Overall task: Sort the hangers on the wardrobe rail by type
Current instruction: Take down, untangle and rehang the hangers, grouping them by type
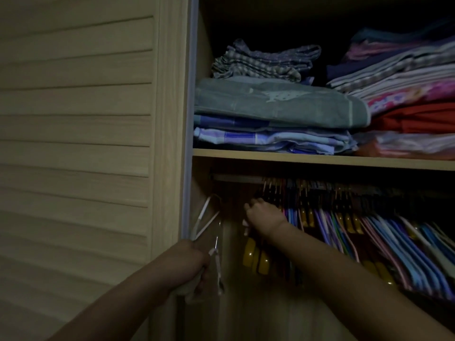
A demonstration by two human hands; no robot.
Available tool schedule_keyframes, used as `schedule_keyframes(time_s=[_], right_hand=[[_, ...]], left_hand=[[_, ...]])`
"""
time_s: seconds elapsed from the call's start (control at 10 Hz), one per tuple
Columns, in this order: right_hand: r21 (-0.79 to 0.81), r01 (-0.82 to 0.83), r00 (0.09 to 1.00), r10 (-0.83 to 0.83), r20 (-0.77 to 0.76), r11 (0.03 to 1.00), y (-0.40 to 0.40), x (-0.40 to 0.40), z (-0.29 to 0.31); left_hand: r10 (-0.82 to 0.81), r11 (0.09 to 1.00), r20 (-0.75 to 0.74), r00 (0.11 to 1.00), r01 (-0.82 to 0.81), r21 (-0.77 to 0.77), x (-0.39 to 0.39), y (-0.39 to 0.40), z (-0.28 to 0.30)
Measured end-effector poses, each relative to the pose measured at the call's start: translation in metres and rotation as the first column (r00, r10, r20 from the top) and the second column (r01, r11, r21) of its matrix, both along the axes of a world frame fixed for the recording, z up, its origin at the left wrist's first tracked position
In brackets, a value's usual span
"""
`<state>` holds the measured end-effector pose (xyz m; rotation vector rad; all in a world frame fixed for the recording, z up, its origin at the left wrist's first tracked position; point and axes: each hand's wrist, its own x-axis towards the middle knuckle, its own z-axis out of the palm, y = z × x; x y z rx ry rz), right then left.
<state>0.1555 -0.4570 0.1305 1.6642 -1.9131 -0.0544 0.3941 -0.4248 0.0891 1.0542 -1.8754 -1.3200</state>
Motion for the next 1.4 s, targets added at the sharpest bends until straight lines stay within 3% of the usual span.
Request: schedule_keyframes(time_s=[0.2, 0.3, 0.4, 0.5, 0.6, 0.7, 1.0, 1.1, 1.2, 1.3, 1.4], right_hand=[[-0.107, -0.104, 0.991, 0.112, 0.076, 0.989, 0.024, -0.004, -0.004], [-0.120, -0.180, 0.978, 0.191, 0.089, 0.976, 0.050, -0.013, -0.004], [-0.098, -0.199, 0.970, 0.210, 0.122, 0.975, 0.075, -0.024, -0.004], [-0.096, -0.207, 0.964, 0.220, 0.149, 0.974, 0.084, -0.033, -0.004], [-0.091, -0.171, 0.966, 0.185, 0.182, 0.981, 0.090, -0.044, -0.001], [-0.081, -0.137, 0.968, 0.151, 0.202, 0.987, 0.095, -0.052, -0.001], [-0.113, -0.051, 0.945, 0.085, 0.316, 0.992, 0.104, -0.067, -0.007], [-0.173, -0.094, 0.913, 0.154, 0.377, 0.980, 0.105, -0.052, 0.003], [-0.204, -0.124, 0.876, 0.204, 0.437, 0.971, 0.094, -0.030, 0.006], [-0.252, -0.116, 0.742, 0.253, 0.621, 0.961, 0.061, 0.003, 0.009], [-0.300, -0.047, 0.680, 0.251, 0.689, 0.953, 0.024, 0.021, 0.022]], left_hand=[[0.142, 0.988, 0.074, 0.987, -0.136, -0.072, -0.062, -0.043, 0.010], [0.197, 0.971, 0.054, 0.979, -0.187, -0.151, -0.091, -0.063, 0.018], [0.310, 0.945, -0.033, 0.950, -0.312, -0.099, -0.111, -0.094, 0.020], [0.257, 0.964, -0.135, 0.957, -0.263, -0.033, -0.123, -0.126, 0.016], [0.251, 0.937, -0.002, 0.968, -0.244, -0.249, -0.138, -0.149, 0.023], [0.223, 0.949, 0.081, 0.971, -0.198, -0.245, -0.139, -0.134, 0.044], [0.221, 0.943, -0.046, 0.974, -0.225, -0.244, -0.145, -0.124, 0.051], [0.209, 0.957, -0.188, 0.960, -0.241, -0.164, -0.123, -0.073, 0.025], [0.204, 0.944, -0.232, 0.951, -0.254, -0.212, -0.094, -0.041, 0.002], [0.213, 0.894, -0.195, 0.957, -0.271, -0.356, -0.063, -0.018, -0.021], [0.155, 0.839, -0.089, 0.984, -0.178, -0.514, -0.044, -0.009, -0.041]])
